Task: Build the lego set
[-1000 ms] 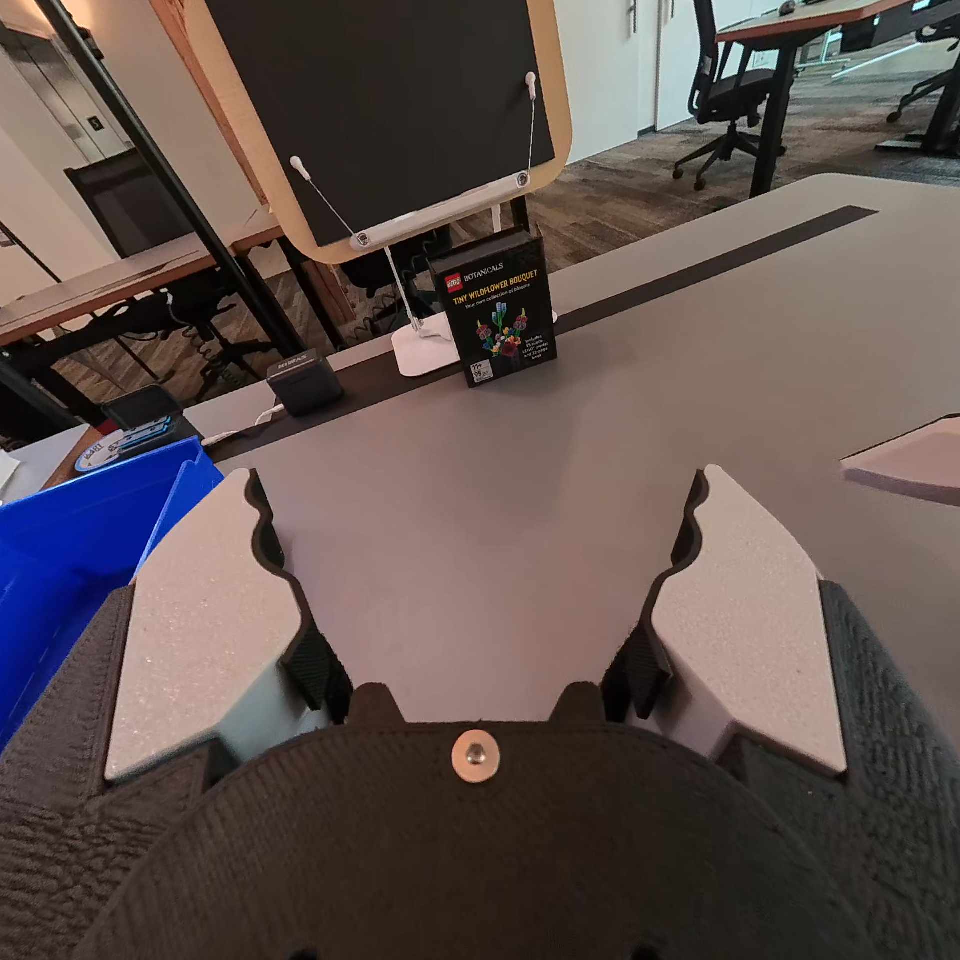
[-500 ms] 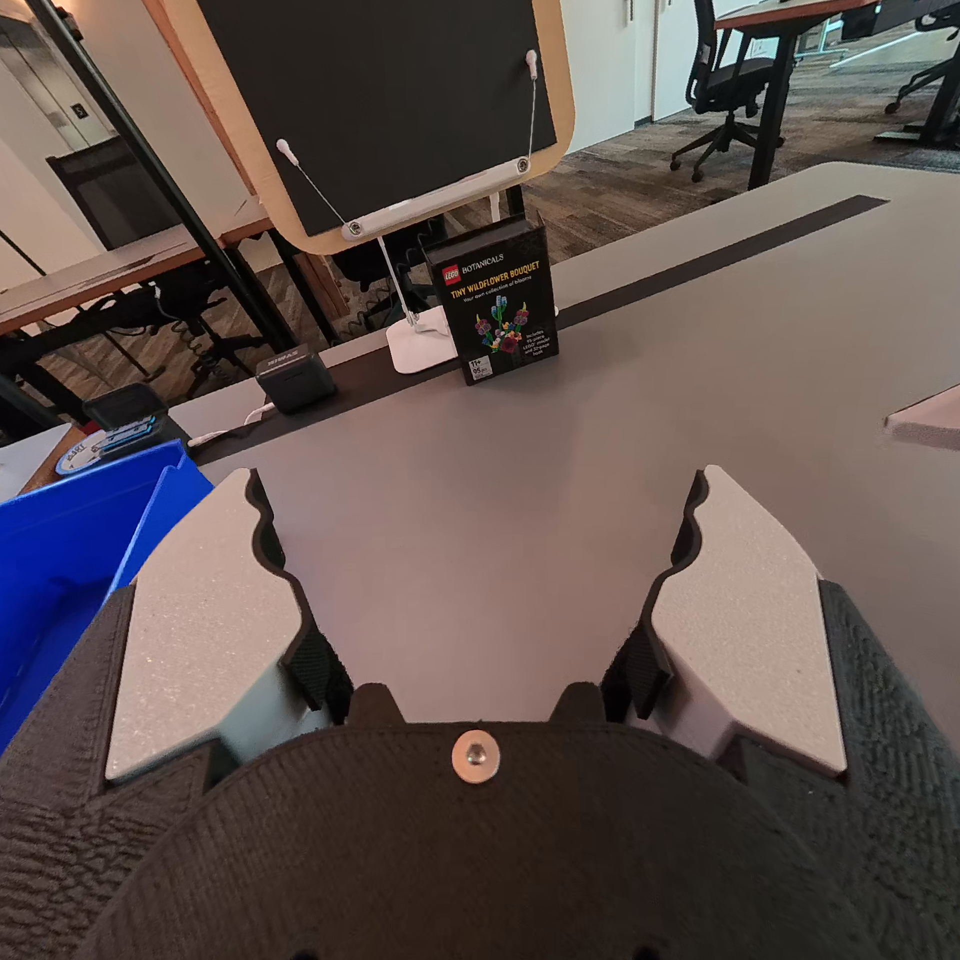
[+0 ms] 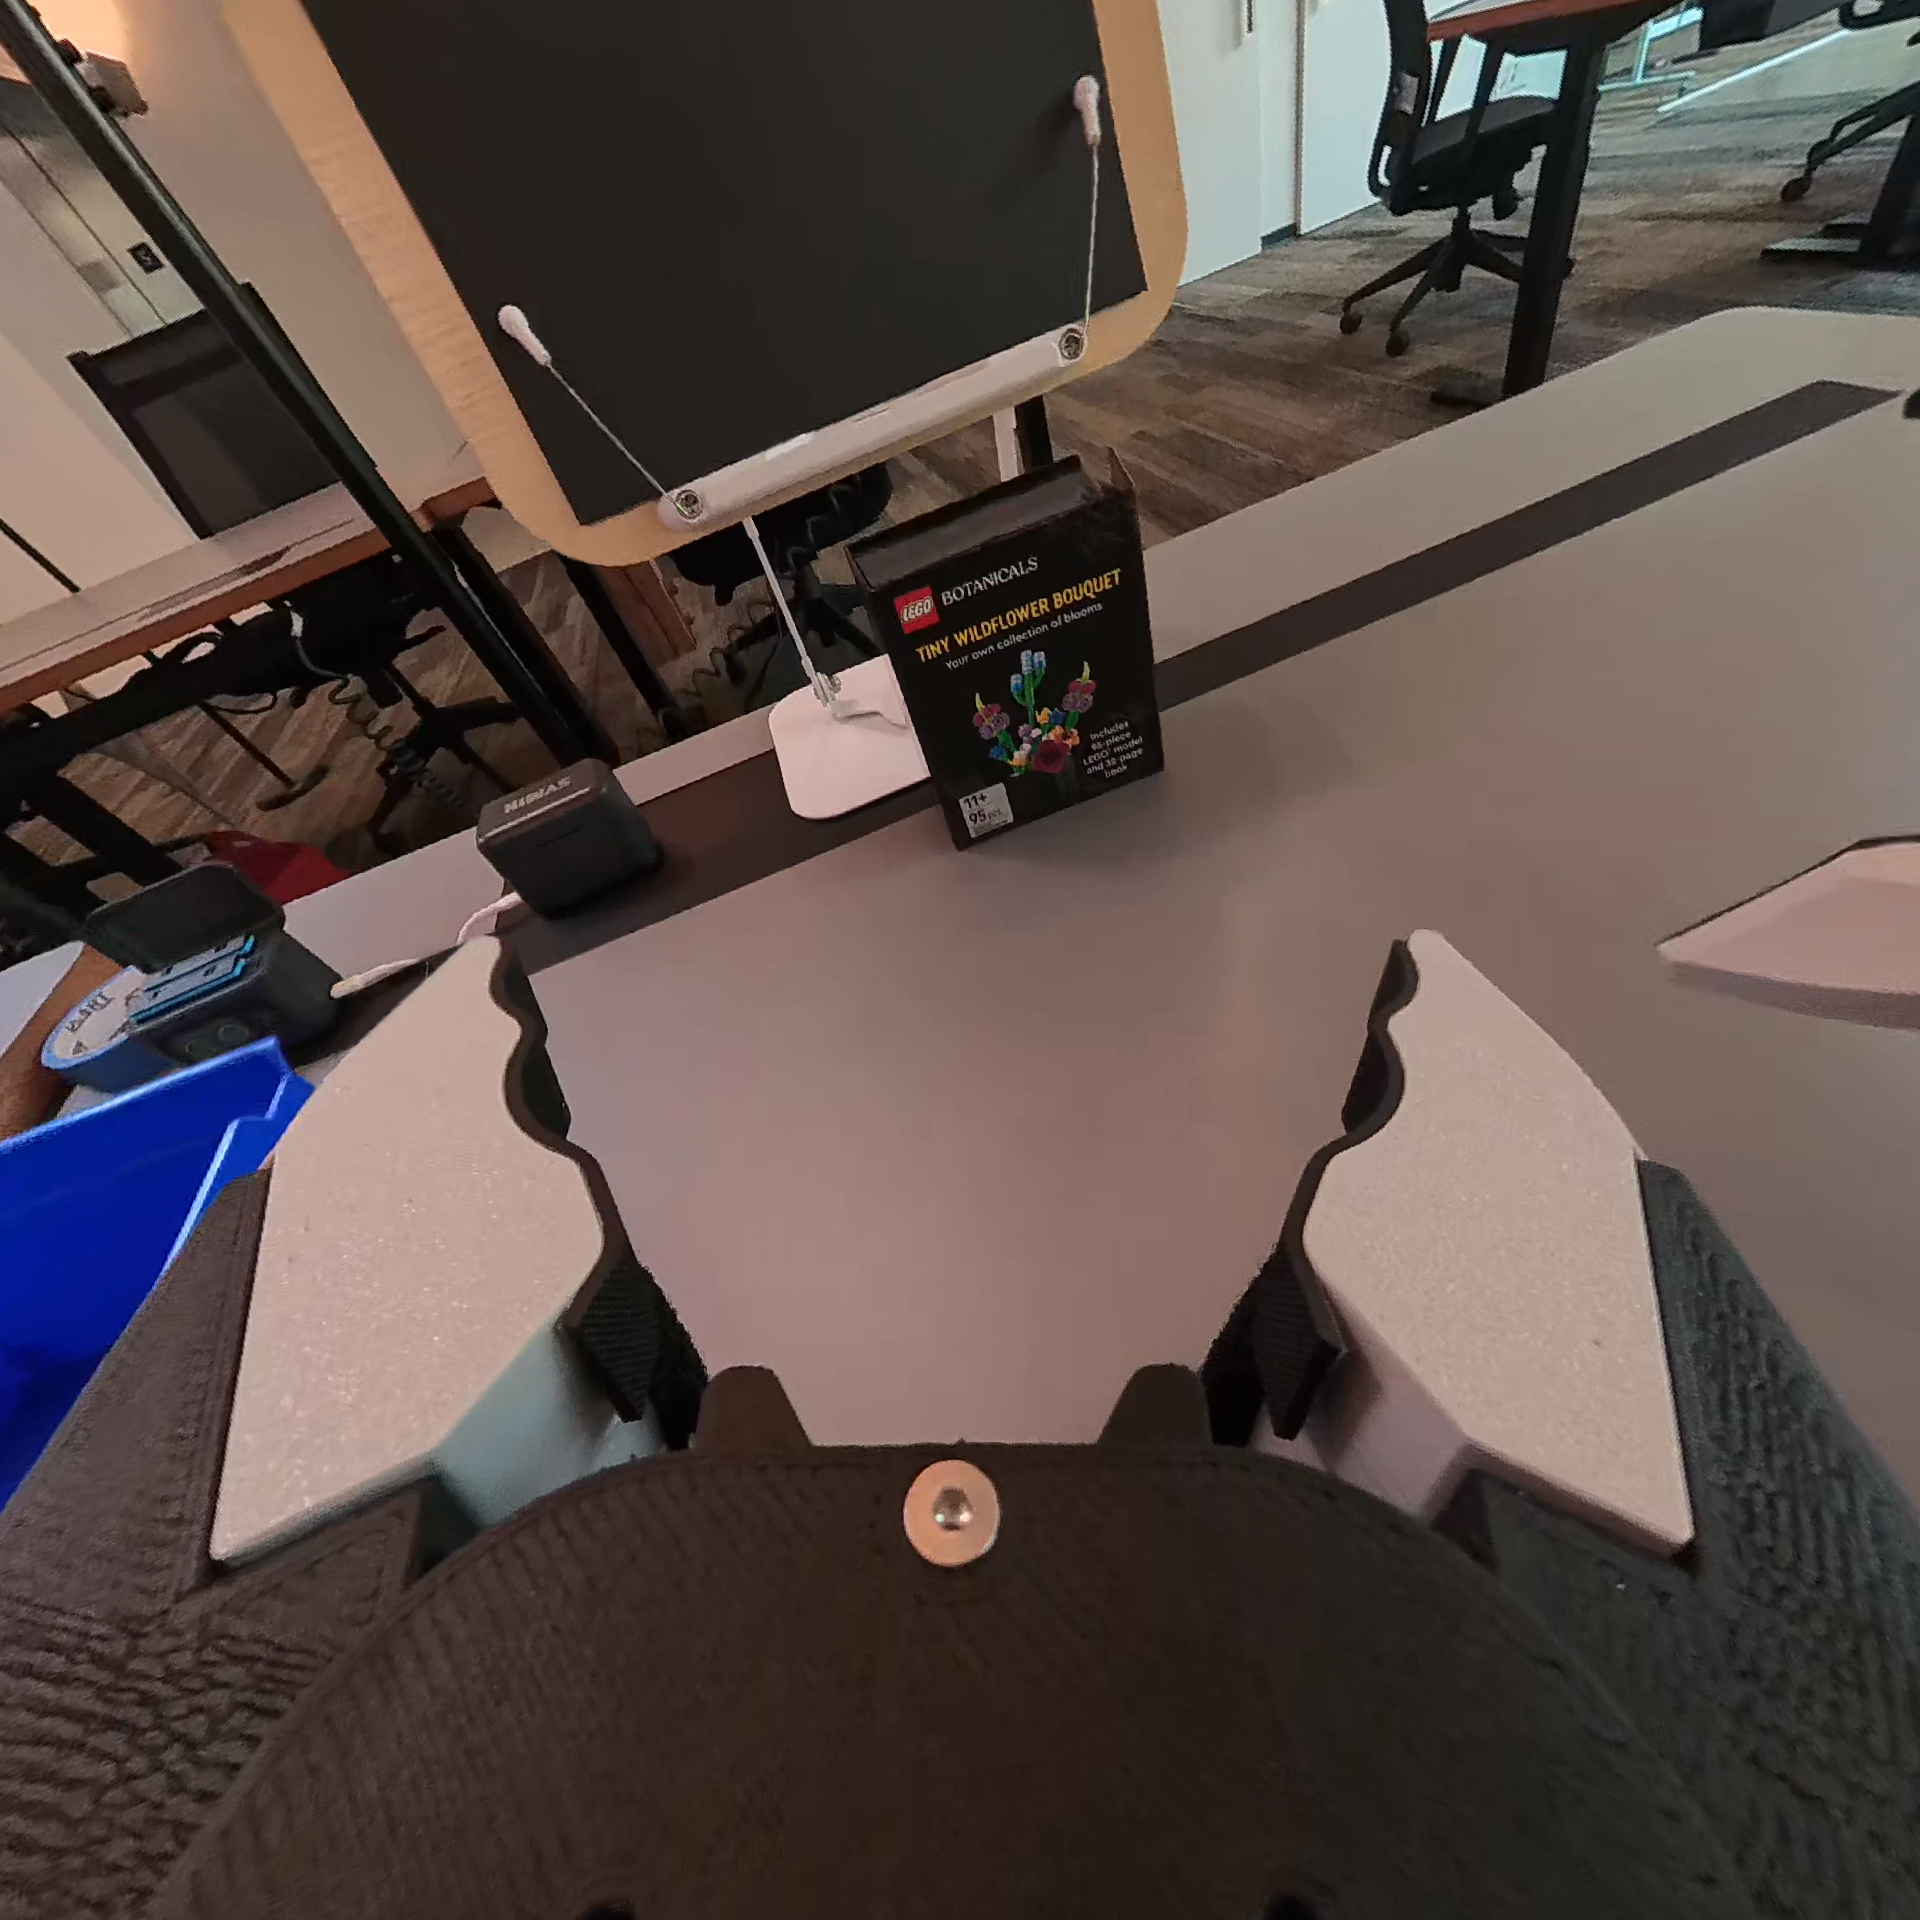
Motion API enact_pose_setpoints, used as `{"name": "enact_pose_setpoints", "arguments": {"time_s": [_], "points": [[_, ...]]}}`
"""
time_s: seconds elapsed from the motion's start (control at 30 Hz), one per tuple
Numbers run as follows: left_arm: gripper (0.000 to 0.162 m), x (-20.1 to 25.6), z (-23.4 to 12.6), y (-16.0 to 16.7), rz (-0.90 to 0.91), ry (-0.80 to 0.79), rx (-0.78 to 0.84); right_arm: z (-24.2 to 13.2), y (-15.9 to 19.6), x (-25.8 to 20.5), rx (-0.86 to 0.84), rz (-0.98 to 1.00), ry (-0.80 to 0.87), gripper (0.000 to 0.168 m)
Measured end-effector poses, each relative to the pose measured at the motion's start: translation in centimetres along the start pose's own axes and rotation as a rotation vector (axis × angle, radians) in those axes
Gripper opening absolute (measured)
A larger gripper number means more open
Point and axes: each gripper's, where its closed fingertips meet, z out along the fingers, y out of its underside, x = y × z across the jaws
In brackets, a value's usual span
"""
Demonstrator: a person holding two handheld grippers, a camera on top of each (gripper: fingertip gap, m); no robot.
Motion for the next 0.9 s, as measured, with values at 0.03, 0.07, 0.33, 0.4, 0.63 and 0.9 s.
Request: {"name": "enact_pose_setpoints", "arguments": {"time_s": [0.03, 0.07, 0.33, 0.4, 0.63, 0.9], "points": [[0.145, -0.2, 0.6, -0.1, 0.0, -0.001, -0.001, 0.6, 0.0, 0.1, -0.003, 0.011, -0.011, 0.134], [0.145, -0.3, 1.2, -0.2, -0.003, -0.003, 0.0, 1.1, -0.1, 0.3, -0.004, 0.024, -0.017, 0.134], [0.145, -1.6, 6.0, -0.1, -0.042, -0.008, -0.012, 5.3, -0.3, 2.3, -0.003, 0.021, -0.005, 0.132], [0.145, -2.0, 7.3, 0.1, -0.049, -0.013, -0.016, 6.4, -0.2, 3.0, -0.002, 0.036, 0.002, 0.131], [0.145, -2.9, 11.5, 0.9, -0.097, -0.014, -0.027, 10.5, 0.5, 4.9, 0.045, 0.075, 0.034, 0.128], [0.144, -3.0, 16.8, 2.7, -0.133, 0.023, 0.003, 15.1, 1.9, 6.8, 0.093, 0.077, 0.067, 0.121]]}}
